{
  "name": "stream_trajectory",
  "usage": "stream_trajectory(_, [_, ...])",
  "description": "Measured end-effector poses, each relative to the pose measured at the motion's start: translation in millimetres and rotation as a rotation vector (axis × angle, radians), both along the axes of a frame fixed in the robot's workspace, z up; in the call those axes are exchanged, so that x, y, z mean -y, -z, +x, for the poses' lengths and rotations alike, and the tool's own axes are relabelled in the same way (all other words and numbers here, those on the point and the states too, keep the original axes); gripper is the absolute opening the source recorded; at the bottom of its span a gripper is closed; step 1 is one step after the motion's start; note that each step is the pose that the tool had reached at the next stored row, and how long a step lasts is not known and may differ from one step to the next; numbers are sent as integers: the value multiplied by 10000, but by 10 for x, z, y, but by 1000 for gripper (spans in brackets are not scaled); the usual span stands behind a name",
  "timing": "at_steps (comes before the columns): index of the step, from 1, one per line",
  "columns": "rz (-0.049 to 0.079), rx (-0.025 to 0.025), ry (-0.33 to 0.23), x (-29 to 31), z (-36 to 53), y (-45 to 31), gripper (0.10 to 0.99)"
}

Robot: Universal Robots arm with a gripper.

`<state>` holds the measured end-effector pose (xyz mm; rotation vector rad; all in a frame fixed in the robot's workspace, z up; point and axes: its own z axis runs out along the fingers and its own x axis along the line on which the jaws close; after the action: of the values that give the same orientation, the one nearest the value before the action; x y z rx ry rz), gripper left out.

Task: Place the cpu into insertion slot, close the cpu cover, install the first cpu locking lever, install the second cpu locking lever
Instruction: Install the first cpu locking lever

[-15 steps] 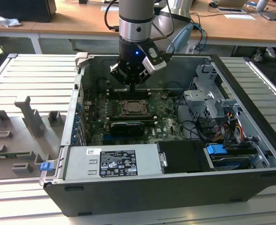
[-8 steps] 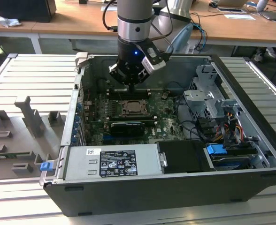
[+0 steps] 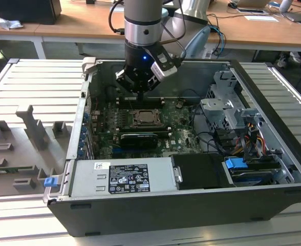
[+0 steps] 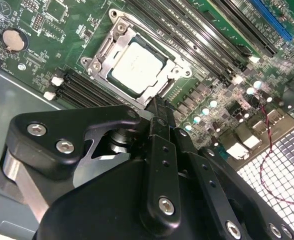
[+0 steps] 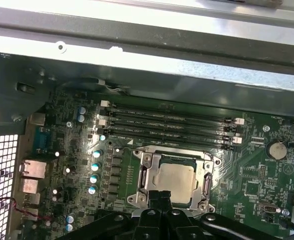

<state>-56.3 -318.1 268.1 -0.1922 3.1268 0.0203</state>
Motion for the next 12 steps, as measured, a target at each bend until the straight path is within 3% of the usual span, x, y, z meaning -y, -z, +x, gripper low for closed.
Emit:
stream_trajectory(7, [0, -1, 0, 0, -25, 0, 106])
stream_trajectory(12, [0, 0, 1, 0, -151, 0, 106])
